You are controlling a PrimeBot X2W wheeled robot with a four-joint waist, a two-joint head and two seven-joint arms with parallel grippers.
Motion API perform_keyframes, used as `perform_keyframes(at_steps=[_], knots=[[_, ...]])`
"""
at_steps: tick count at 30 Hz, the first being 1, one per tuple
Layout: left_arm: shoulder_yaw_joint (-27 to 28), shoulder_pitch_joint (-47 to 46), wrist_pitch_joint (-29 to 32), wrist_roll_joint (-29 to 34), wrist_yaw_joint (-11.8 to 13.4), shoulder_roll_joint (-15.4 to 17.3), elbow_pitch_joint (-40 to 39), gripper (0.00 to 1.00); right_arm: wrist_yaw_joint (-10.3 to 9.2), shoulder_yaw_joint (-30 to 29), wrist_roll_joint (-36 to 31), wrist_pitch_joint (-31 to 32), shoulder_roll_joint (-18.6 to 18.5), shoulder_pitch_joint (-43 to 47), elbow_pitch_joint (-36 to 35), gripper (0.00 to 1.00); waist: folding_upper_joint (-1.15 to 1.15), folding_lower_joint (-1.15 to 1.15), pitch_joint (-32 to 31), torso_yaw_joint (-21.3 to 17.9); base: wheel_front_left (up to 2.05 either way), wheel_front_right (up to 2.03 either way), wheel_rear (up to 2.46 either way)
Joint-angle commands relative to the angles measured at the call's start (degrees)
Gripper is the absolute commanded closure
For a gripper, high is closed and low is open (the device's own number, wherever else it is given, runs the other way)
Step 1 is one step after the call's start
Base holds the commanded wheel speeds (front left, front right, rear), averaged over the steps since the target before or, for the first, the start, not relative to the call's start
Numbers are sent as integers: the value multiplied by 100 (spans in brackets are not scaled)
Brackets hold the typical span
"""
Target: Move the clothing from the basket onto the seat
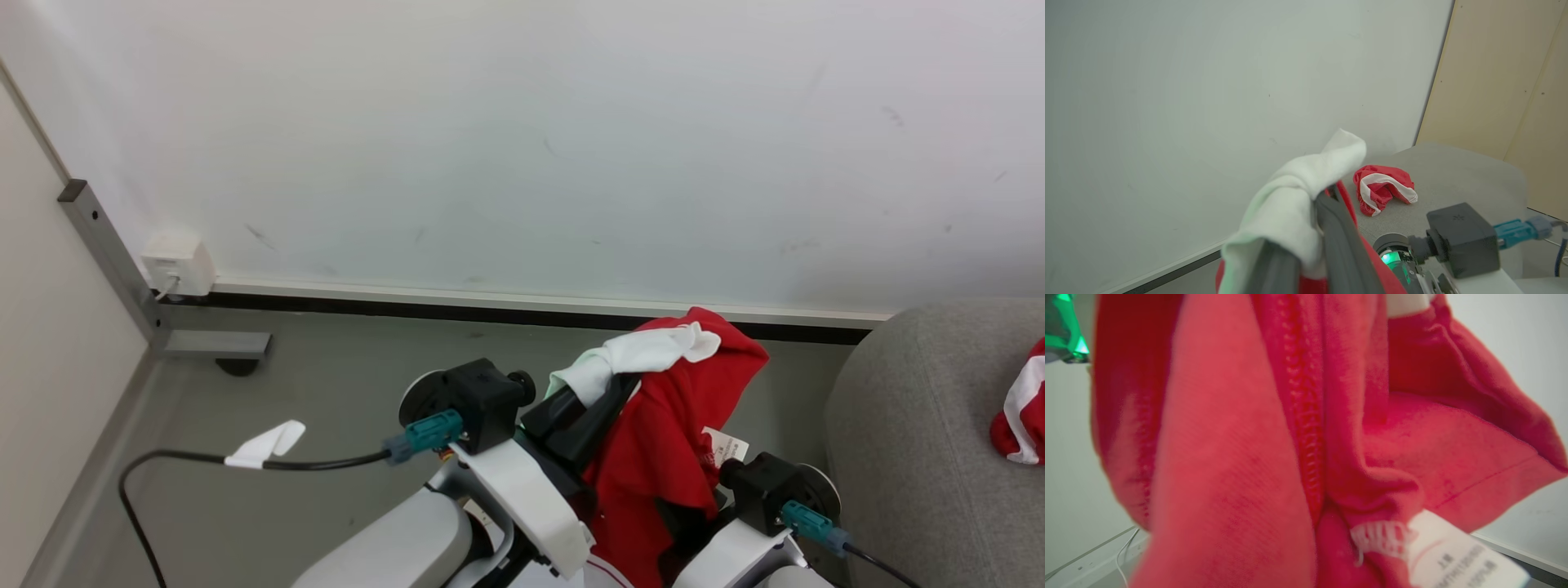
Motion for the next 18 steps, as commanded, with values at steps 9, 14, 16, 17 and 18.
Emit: perform_keyframes(at_steps=[9, 14, 16, 17, 18], knots=[[51, 125, -92, -128, 57, 92, 119, 100, -13, -167, 56, 0, -65, 173, -163, 100, 0, 0, -6, -146, 0, 0, 0], [69, 179, -124, -151, 60, 161, 272, 100, -13, -171, 16, -1, -89, 170, -199, 100, 0, 0, -8, -266, 0, 0, 0], [74, 200, -151, -159, 68, 172, 322, 79, -13, -207, 6, -1, -80, 132, -260, 100, 0, 0, -3, -311, 0, 0, 0], [72, 208, -143, -163, 73, 170, 340, 52, -13, -239, 1, 0, -75, 124, -295, 100, 0, 0, 0, -334, 0, 0, 0], [64, 212, -136, -165, 61, 161, 362, 12, -13, -284, 0, -1, -71, 116, -339, 100, 0, 0, 5, -358, 0, 0, 0]])
